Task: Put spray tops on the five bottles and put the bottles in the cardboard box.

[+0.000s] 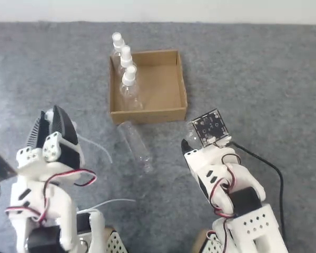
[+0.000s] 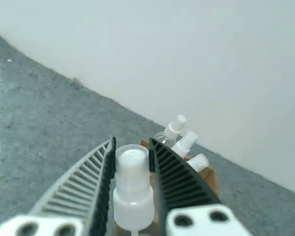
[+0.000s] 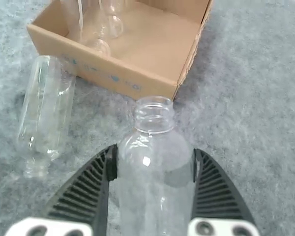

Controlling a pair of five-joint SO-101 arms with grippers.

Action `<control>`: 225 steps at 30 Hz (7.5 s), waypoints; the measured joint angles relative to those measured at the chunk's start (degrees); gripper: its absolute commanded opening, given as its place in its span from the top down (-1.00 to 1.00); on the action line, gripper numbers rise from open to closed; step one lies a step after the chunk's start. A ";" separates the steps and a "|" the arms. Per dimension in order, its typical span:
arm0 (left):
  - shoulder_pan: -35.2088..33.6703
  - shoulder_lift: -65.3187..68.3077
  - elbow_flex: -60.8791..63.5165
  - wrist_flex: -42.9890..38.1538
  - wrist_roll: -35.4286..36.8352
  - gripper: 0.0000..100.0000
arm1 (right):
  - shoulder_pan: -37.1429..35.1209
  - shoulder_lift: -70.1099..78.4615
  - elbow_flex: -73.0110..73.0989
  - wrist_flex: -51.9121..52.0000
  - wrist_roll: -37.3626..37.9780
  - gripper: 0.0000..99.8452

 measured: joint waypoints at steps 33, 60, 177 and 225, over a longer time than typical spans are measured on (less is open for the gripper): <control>8.35 -11.34 8.97 -6.68 12.48 0.98 | -11.52 -26.02 22.51 -13.19 4.84 0.80; 8.35 -11.34 7.56 -18.90 21.98 0.98 | -14.33 -26.02 22.68 -14.07 8.97 0.80; 33.93 -11.34 29.36 -23.03 10.81 0.98 | -16.79 -26.02 22.68 -14.07 9.05 0.80; 35.69 -11.34 32.97 -20.22 5.36 0.39 | -16.70 -26.02 22.68 -13.98 9.05 0.80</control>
